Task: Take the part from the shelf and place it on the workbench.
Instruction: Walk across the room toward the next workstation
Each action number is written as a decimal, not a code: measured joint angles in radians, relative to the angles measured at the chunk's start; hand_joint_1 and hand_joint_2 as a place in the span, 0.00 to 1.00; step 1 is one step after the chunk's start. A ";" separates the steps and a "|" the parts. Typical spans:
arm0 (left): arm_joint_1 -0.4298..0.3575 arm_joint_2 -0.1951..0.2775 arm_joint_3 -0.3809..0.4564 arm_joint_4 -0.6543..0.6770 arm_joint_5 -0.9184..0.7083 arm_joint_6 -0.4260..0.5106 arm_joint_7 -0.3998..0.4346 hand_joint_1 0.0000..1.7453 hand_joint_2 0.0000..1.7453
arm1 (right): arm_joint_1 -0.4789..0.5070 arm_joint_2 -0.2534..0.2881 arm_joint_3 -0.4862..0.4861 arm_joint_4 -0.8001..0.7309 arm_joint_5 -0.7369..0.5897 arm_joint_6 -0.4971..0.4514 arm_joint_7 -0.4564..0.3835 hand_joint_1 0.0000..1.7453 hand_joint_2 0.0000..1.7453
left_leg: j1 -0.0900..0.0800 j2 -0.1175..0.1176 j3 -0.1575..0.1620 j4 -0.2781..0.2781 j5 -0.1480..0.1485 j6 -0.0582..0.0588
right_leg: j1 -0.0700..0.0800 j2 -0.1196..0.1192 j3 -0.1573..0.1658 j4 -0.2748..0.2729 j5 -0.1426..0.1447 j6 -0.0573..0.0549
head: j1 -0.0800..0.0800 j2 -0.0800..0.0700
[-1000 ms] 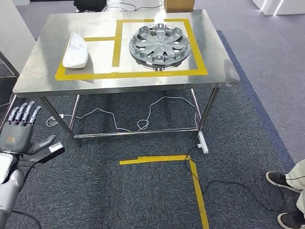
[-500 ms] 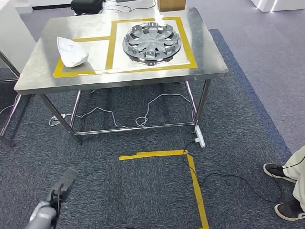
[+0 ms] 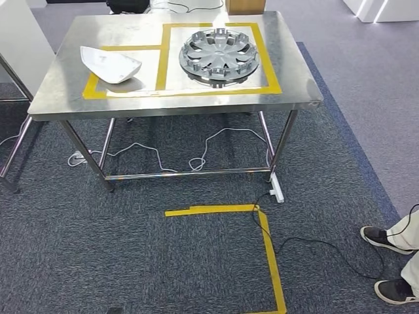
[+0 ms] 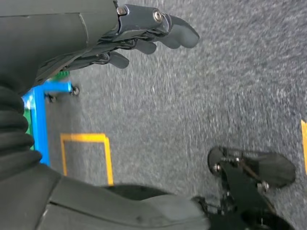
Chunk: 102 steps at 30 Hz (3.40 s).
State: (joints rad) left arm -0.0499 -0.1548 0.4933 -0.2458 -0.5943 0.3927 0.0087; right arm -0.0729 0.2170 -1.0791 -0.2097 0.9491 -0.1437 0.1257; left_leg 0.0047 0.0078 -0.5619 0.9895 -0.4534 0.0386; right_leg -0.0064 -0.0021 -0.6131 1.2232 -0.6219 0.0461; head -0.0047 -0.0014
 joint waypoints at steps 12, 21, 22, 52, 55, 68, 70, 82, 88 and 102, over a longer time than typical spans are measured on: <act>0.002 -0.038 0.011 0.026 -0.099 -0.137 0.066 0.00 0.00 | 0.009 -0.028 0.032 -0.008 0.099 -0.054 0.003 0.00 0.00 | 0.001 -0.012 -0.098 0.237 -0.128 -0.056 | -0.004 -0.032 0.106 -0.242 0.113 -0.053 | -0.006 0.000; -0.004 -0.028 -0.123 0.029 -0.281 -0.187 0.236 0.00 0.00 | -0.068 -0.043 0.152 -0.008 0.225 -0.008 0.000 0.00 0.00 | -0.019 0.050 0.040 0.014 -0.041 -0.013 | 0.017 -0.109 0.095 -0.235 0.120 -0.041 | -0.005 0.000; -0.002 -0.028 -0.132 0.029 -0.286 -0.178 0.241 0.00 0.00 | -0.078 -0.043 0.165 -0.008 0.230 -0.008 -0.001 0.00 0.00 | -0.017 0.040 0.037 0.010 -0.037 -0.008 | 0.016 -0.115 0.093 -0.234 0.120 -0.035 | -0.004 0.000; 0.007 -0.045 -0.216 0.035 -0.393 -0.103 0.199 0.00 0.00 | -0.031 -0.068 0.248 -0.008 0.281 -0.123 0.024 0.00 0.00 | -0.026 0.063 0.015 0.016 -0.029 -0.011 | 0.005 -0.119 0.108 -0.234 0.103 -0.028 | -0.015 0.000; 0.009 -0.047 -0.228 0.036 -0.421 -0.119 0.214 0.00 0.00 | -0.055 -0.059 0.268 -0.008 0.297 -0.141 0.029 0.00 0.00 | -0.017 0.031 0.013 0.005 -0.016 0.004 | 0.001 -0.079 0.091 -0.200 0.073 -0.012 | -0.013 0.000; 0.000 -0.048 -0.264 0.037 -0.463 -0.099 0.232 0.00 0.00 | -0.015 -0.122 0.272 -0.008 0.230 -0.121 0.003 0.00 0.00 | -0.011 -0.131 -0.017 0.021 -0.001 -0.016 | -0.014 0.070 0.094 -0.231 0.109 -0.015 | -0.009 0.000; 0.001 -0.048 -0.262 0.037 -0.447 -0.085 0.188 0.00 0.00 | -0.009 -0.126 0.264 -0.008 0.215 -0.128 0.006 0.00 0.00 | -0.011 -0.104 -0.031 0.050 -0.021 -0.027 | -0.016 0.045 0.097 -0.235 0.112 -0.027 | -0.013 0.000; 0.008 -0.034 -0.290 0.037 -0.536 -0.151 0.269 0.00 0.75 | 0.030 -0.121 0.206 -0.008 0.215 -0.250 0.004 0.00 0.00 | -0.019 0.051 -0.002 0.028 -0.027 -0.024 | -0.005 -0.104 0.117 -0.235 0.089 -0.015 | -0.021 0.000; 0.016 -0.030 -0.292 0.037 -0.529 -0.064 0.213 0.00 1.00 | 0.028 -0.110 0.182 -0.008 0.187 -0.232 -0.001 0.00 0.00 | -0.010 -0.010 -0.002 0.015 -0.014 0.007 | -0.010 -0.011 0.033 -0.053 -0.020 0.006 | -0.009 0.000; 0.002 -0.012 -0.213 0.037 -0.425 0.050 0.150 0.00 1.00 | -0.003 -0.044 0.122 -0.004 0.118 -0.212 0.008 0.00 0.00 | -0.008 -0.071 -0.040 0.095 -0.055 -0.039 | -0.010 0.020 0.104 -0.241 0.112 -0.045 | -0.014 0.000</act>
State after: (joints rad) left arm -0.0481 -0.1664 0.2799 -0.2090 -1.0196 0.4432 0.1585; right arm -0.0758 0.1729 -0.9570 -0.2142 1.0671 -0.3556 0.1340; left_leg -0.0038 -0.0629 -0.6014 1.0848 -0.5088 -0.0008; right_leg -0.0164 0.0180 -0.5092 0.9818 -0.5100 0.0011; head -0.0191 -0.0014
